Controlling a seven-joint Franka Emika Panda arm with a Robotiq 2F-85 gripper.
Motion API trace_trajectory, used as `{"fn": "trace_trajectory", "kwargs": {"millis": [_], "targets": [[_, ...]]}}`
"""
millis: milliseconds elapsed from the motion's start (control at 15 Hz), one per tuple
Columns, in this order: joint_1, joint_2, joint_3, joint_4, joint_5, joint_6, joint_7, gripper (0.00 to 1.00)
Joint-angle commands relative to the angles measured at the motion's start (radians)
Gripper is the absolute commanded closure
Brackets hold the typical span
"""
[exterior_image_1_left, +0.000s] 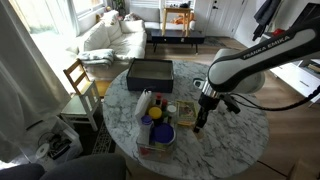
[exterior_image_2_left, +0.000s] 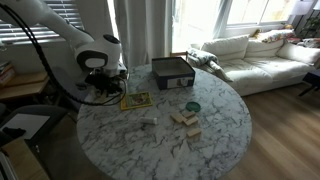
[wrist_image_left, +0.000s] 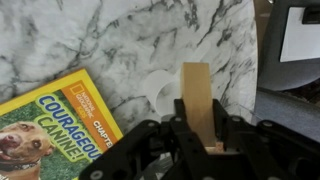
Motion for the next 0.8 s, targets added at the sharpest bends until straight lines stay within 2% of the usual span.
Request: {"fn": "trace_trajectory", "kwargs": {"millis": [0,400,733], "targets": [[-0.039,-0.056,0.023,-0.082,0.132,0.083,-0.133,0.93],[-0.026,-0.048,0.022,-0.105,0.334,0.154,-0.308,0.93],[-0.018,-0.050,0.011,-0.130,0.430,0.204,-0.401,0.93]]}}
